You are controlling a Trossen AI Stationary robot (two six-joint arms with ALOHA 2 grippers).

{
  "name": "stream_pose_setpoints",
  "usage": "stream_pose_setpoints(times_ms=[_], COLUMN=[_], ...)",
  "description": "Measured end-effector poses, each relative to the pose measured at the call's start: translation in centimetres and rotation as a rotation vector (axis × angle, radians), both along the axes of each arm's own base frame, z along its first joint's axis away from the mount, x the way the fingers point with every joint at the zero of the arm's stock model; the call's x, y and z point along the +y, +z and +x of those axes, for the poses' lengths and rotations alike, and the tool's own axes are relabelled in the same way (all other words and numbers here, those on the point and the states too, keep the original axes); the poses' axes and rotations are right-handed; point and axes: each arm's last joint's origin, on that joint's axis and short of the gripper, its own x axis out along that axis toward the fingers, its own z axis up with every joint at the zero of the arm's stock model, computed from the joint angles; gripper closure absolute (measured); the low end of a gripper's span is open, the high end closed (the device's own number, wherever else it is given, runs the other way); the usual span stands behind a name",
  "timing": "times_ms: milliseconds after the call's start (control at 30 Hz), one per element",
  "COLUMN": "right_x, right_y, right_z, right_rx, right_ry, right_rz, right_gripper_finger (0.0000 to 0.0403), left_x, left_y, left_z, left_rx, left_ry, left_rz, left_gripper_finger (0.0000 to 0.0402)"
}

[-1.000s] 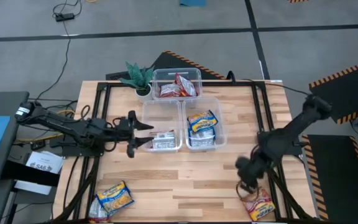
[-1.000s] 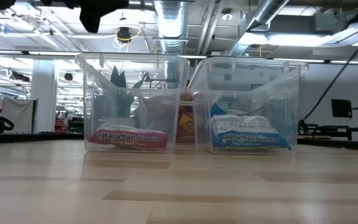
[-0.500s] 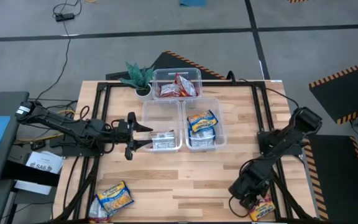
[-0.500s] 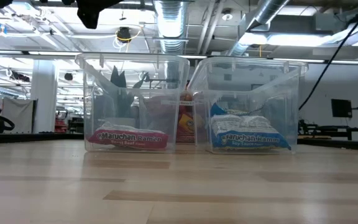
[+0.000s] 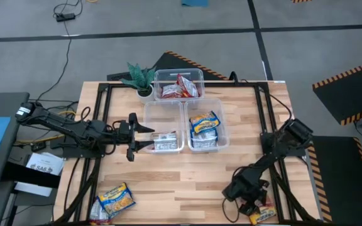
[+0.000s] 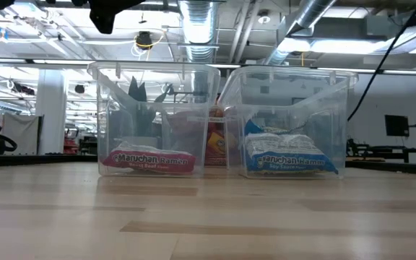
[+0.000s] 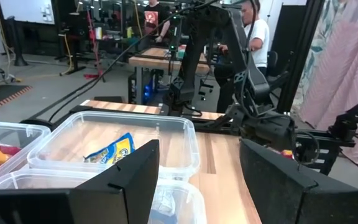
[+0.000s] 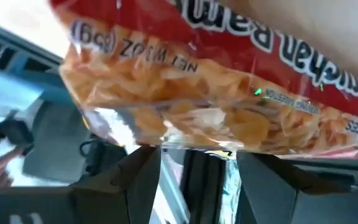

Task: Sort Maruchan noodles
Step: Put the red noodle pack into the bottom left transparent bin

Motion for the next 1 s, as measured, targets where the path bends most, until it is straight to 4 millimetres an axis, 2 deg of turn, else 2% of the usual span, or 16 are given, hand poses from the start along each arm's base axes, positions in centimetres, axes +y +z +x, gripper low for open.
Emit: stream_pose_setpoints(times_ms=[133, 267, 567, 833, 1000], right_x=[-1.5, -3.0, -5.4, -5.4, -5.4], right_y=[0.1, 1.3, 5.9, 9.8, 10.7], right_z=[1.4, 2.8, 5.9, 6.5, 7.1], right_rx=[-0.091, -0.234, -0.696, -0.913, -0.940], right_ry=[-0.005, -0.025, -0.040, -0.002, 0.016], right_rz=[0.023, 0.006, -0.206, -0.252, -0.429], right_gripper_finger=[0.0164, 0.0164, 0.0164, 0.0164, 0.0164], left_x=[0.1, 0.1, 0.1, 0.1, 0.1], left_y=[0.0, -0.1, -0.2, -0.3, -0.3], left_z=[0.0, 0.0, 0.0, 0.0, 0.0], left_rx=[0.005, 0.014, 0.025, 0.032, 0.032], left_ry=[0.024, 0.038, 0.038, 0.038, 0.038], left_rz=[0.010, 0.011, 0.013, 0.013, 0.013], left_gripper_finger=[0.0191, 0.0191, 0.0191, 0.0191, 0.0191])
